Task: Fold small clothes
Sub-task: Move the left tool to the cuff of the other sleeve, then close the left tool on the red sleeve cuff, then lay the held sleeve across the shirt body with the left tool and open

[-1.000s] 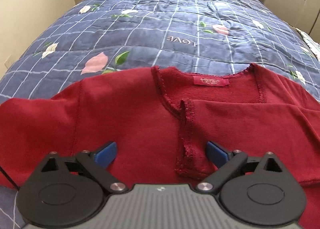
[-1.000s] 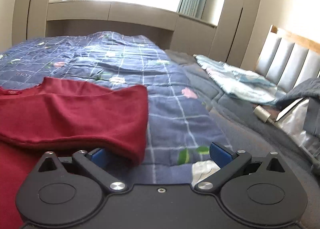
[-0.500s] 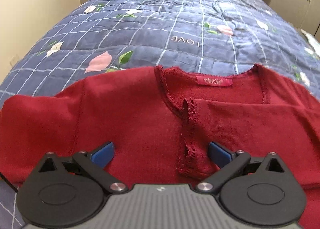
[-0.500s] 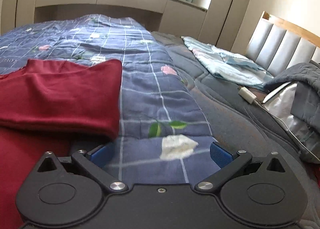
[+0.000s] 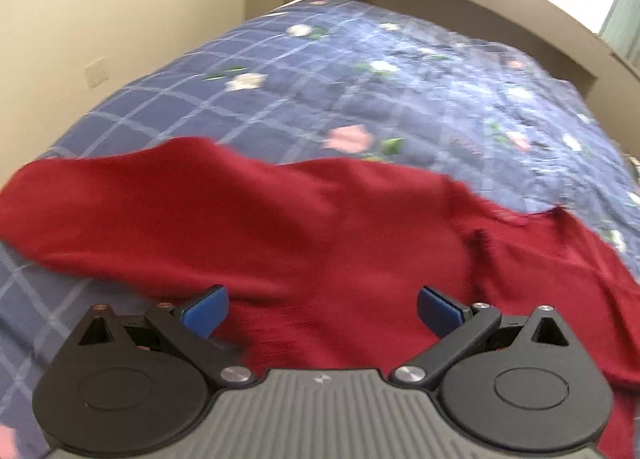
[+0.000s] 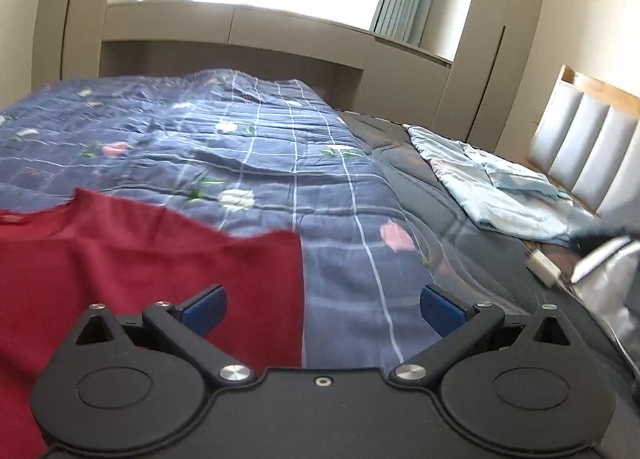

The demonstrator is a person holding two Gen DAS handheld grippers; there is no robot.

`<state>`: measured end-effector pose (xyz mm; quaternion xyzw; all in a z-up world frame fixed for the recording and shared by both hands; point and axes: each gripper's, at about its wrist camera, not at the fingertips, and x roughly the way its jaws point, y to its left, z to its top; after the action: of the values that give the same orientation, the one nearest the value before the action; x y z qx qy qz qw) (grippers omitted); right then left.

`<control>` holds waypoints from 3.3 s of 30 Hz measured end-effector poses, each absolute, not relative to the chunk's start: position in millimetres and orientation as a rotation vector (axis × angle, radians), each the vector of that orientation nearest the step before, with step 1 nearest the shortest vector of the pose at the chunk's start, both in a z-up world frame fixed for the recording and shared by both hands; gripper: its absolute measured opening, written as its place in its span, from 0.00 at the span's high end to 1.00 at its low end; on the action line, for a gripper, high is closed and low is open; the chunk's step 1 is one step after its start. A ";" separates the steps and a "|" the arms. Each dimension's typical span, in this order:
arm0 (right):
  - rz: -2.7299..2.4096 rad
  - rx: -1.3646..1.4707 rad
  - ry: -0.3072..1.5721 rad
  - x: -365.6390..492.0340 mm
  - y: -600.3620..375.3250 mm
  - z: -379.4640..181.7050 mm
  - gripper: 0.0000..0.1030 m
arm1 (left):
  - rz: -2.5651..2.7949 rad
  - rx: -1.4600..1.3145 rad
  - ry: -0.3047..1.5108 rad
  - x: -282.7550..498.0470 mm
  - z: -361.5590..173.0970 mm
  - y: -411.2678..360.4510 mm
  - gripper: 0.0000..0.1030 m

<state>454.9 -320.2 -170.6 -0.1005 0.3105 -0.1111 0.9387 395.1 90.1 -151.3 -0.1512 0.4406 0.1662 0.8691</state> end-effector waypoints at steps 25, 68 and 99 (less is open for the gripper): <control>0.025 -0.187 0.676 389.8 -197.1 -133.8 0.01 | 0.901 -0.525 0.776 311.9 -155.0 329.5 0.00; 0.081 -0.117 0.680 302.3 -186.9 -107.7 0.01 | 0.765 -0.504 0.454 332.4 -70.4 331.2 1.00; -0.081 0.035 0.722 258.2 -375.3 -133.6 0.01 | -0.050 0.009 0.600 418.1 -129.7 -115.8 0.99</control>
<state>258.2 -375.3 -133.6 0.0172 0.3532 -0.0395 0.9346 418.1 -115.8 -129.7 0.0045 0.2955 -0.0247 0.9550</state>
